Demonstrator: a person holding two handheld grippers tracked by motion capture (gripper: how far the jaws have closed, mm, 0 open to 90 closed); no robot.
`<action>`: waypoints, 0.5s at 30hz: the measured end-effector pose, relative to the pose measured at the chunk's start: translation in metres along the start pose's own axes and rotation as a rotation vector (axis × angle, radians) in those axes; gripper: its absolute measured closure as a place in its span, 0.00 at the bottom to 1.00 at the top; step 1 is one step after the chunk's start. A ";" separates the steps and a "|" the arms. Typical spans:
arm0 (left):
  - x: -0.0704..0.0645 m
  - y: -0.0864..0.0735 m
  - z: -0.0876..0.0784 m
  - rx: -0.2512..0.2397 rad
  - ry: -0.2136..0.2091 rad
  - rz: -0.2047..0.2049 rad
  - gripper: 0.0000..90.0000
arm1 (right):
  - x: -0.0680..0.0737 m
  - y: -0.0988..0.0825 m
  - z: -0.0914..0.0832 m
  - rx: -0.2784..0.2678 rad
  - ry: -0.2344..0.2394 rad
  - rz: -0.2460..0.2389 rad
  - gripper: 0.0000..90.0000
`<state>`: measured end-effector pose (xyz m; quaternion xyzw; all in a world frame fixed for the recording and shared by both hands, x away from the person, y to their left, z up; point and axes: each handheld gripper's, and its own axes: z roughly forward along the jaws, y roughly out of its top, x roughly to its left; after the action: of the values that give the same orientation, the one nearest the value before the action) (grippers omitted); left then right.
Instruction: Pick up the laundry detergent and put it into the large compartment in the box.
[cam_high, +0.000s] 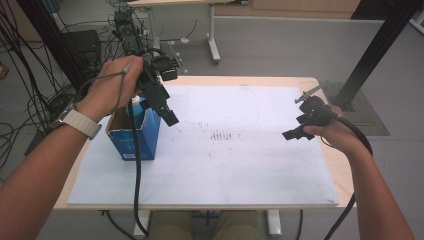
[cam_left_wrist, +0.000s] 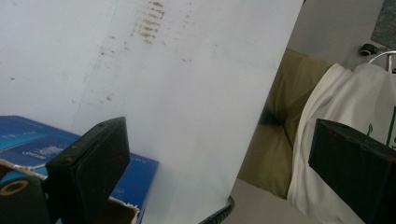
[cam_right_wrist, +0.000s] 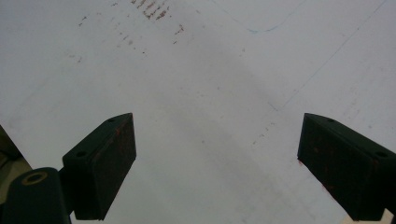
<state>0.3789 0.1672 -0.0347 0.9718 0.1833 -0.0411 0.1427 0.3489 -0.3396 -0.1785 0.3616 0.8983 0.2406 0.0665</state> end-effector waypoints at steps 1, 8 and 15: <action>-0.001 0.002 0.001 0.008 0.003 0.006 0.06 | 0.000 0.000 0.000 0.000 -0.001 0.000 0.13; -0.004 0.009 0.010 0.028 -0.004 0.033 0.06 | 0.000 0.000 0.000 -0.001 -0.001 -0.001 0.13; -0.007 0.019 0.021 0.053 -0.014 0.066 0.07 | 0.001 -0.002 -0.002 -0.004 -0.004 0.001 0.13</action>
<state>0.3784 0.1421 -0.0485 0.9804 0.1491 -0.0478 0.1196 0.3464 -0.3409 -0.1776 0.3623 0.8975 0.2417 0.0690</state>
